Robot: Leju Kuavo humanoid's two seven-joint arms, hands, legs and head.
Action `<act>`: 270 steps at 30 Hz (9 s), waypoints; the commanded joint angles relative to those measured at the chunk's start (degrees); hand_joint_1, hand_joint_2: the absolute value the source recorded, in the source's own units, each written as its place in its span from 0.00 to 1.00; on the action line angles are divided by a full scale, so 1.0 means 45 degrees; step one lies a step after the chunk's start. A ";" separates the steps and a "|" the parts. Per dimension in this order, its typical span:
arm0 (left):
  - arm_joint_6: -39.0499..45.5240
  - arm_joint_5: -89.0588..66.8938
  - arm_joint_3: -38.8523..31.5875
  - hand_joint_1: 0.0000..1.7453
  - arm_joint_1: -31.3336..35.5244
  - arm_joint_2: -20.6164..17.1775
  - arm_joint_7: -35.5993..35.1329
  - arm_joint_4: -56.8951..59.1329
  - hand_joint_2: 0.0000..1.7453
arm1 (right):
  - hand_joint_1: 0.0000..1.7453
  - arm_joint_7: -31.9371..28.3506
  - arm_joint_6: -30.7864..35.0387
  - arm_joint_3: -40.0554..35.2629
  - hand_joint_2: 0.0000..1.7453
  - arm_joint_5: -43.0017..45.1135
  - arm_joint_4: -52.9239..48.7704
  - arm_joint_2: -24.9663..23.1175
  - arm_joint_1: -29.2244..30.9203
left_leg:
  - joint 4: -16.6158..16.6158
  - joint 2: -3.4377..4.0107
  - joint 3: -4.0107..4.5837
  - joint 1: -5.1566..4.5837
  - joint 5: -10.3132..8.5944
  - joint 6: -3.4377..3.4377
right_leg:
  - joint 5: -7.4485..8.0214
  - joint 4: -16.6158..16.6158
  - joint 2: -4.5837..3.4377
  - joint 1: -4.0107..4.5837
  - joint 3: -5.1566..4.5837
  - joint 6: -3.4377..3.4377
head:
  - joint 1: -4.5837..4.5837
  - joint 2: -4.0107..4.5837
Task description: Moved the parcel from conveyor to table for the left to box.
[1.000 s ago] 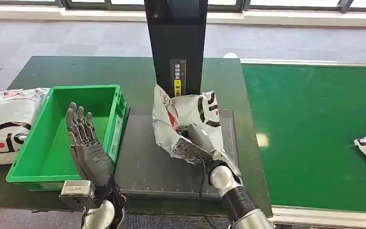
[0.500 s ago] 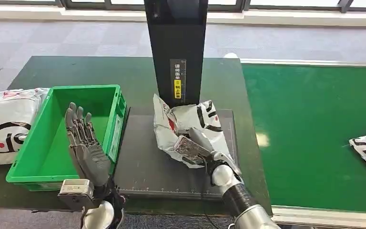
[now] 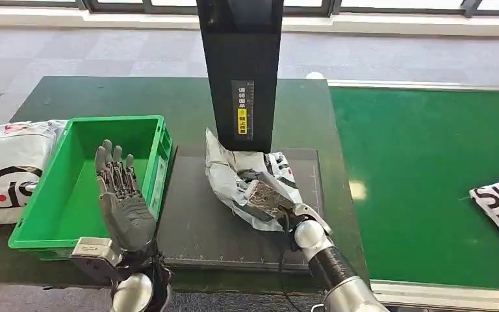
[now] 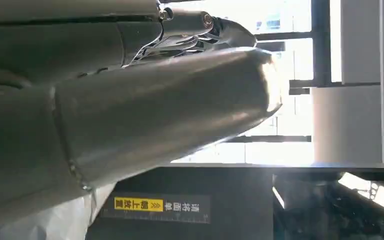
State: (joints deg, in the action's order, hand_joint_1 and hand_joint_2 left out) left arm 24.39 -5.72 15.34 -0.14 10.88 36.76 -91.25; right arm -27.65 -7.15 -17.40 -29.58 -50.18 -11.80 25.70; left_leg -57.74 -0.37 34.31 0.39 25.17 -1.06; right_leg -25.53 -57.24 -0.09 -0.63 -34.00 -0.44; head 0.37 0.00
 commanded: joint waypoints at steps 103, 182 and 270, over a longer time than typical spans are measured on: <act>-0.4159 -1.4614 0.4950 0.04 0.6972 0.0194 -0.5053 1.6018 1.00 | 0.00 -0.2745 -0.0336 0.1218 1.00 0.4866 -1.1823 0.1771 -0.3493 | 0.0024 0.0039 -0.0104 -0.0033 0.0022 0.0033 | 0.0008 0.0038 -0.0025 -0.0033 0.0110 -0.0015 | 0.0000 0.0000; 0.3240 -1.5010 -0.9297 0.00 0.8660 -0.1987 -0.5498 1.2376 0.00 | 0.00 -0.2745 -0.0389 0.1101 1.00 0.4467 -1.1011 0.1077 -0.3020 | 0.0007 0.0003 -0.0042 0.0006 -0.0007 -0.0008 | 0.0003 0.0001 -0.0005 0.0006 0.0043 0.0012 | 0.0000 0.0000; -0.3629 -0.1668 -0.1556 0.00 0.0046 -0.0316 -0.0891 0.0343 0.00 | 1.00 0.7155 0.4254 0.9763 1.00 -1.0989 0.0200 0.2696 -0.3378 | 0.0010 -0.0012 -0.0161 -0.0003 0.0102 0.0100 | -0.0060 0.0128 0.0036 0.0000 0.0236 -0.0075 | 0.0000 0.0000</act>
State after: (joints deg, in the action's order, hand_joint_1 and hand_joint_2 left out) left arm 8.72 -12.63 7.28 -0.08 10.10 32.83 -90.27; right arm 5.40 10.40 26.38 -79.54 -53.90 0.63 10.74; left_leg -57.85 -0.37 33.70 0.35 25.66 -0.60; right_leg -25.81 -56.82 -0.02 -0.67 -33.09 -0.84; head 0.37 0.00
